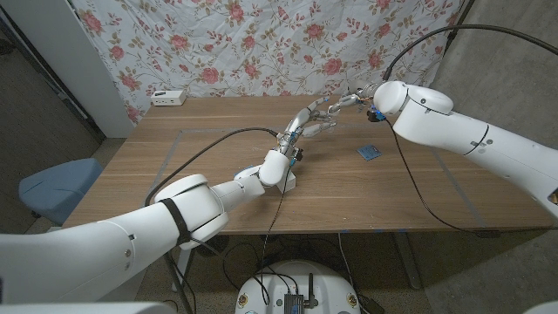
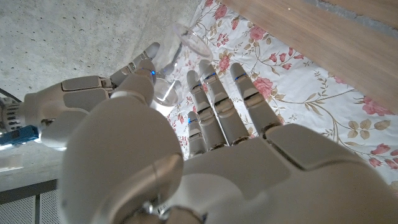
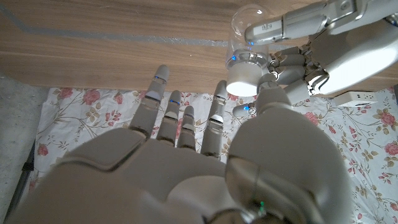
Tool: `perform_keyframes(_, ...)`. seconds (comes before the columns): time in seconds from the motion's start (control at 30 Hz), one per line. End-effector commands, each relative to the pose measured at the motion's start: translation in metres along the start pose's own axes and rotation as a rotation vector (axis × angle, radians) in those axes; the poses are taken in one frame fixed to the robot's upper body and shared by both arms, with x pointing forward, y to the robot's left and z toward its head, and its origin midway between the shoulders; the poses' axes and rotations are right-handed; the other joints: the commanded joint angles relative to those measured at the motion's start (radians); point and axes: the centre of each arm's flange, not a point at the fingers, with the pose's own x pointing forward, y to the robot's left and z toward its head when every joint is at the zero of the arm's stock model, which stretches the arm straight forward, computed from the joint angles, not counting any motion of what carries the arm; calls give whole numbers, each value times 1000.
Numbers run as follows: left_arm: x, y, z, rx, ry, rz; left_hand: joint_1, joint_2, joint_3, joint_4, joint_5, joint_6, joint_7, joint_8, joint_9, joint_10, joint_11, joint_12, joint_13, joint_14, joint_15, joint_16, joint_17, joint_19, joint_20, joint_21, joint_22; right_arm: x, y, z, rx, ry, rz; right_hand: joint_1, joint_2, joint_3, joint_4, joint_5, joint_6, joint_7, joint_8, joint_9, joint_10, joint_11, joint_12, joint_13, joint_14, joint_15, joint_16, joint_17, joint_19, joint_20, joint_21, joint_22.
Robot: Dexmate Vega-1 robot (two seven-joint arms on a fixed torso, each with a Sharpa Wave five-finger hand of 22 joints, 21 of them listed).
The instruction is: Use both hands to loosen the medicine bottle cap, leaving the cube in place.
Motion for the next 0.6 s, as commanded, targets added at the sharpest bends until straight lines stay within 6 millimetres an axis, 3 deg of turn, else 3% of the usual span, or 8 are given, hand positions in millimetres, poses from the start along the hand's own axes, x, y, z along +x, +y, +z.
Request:
perform_keyframes(0.03,2,0,0,2,5,-4,2,15,4,1,9,6,-6,-1,2,51,-41,4,4,9,-79,2,2,-1,-5,-1,5,2,1,0,-3,-9,-14,16,5,4,-9,7,18,-4,10,3,19,-9,7,0,12,-11,9,0,9,0,5,1)
perform_keyframes(0.37,2,0,1,2,-2,-2,2,13,4,0,9,6,-7,-1,2,51,-41,4,4,10,-80,2,2,-2,-9,-2,5,-1,2,0,1,-14,-30,48,22,20,-18,8,43,-32,18,0,25,-31,5,0,16,-23,10,0,12,-5,4,1)
perform_keyframes(0.6,0,0,3,0,-15,3,2,14,4,0,9,4,-6,-2,2,50,-39,3,4,9,-81,1,2,-2,-11,-2,5,-3,2,0,8,-21,-45,72,33,31,-21,4,69,-46,26,-3,41,-74,7,-1,25,-42,13,1,20,-13,5,1)
